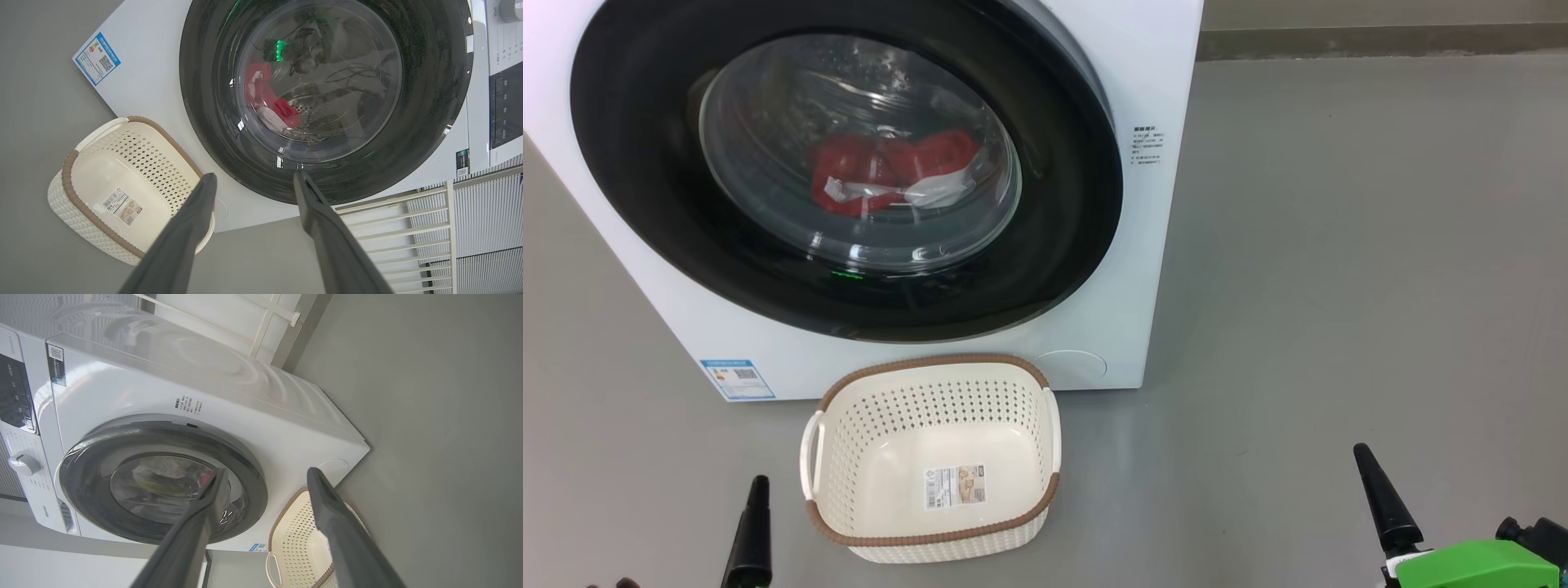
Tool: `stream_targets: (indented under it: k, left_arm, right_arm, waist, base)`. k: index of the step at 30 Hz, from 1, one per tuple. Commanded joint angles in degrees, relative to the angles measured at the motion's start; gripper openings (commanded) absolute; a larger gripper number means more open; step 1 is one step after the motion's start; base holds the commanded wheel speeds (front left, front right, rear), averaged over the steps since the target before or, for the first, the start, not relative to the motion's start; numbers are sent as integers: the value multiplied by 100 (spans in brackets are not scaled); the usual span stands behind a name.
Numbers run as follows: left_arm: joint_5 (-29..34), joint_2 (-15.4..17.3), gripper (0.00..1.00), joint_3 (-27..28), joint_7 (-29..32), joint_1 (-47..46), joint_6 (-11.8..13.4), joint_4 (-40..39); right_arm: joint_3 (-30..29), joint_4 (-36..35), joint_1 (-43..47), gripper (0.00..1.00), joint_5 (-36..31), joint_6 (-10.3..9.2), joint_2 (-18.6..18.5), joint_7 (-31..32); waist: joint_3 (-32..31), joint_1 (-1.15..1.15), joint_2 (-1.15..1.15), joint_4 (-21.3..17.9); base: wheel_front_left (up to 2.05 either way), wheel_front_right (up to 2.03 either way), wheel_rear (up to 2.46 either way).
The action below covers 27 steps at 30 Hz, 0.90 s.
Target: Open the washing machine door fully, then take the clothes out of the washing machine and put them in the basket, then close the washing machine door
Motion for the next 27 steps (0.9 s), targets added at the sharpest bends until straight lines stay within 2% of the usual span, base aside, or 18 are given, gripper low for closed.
stream_targets:
  k: [1,27]
  left_arm:
    - [227,105,100,22,-63,-96,28,-200]
    - [2157,236,100,-372,-484,-16,273,-470]
  right_arm:
    - [73,-161,-138,100,-164,-2,-117,-60]
    - [452,-215,-128,100,-1704,-3,-400,-489]
  waist:
    - [3,-1,0,2]
    - [9,-1,0,31]
  base:
    - [0,0,0]
    - [0,0,0]
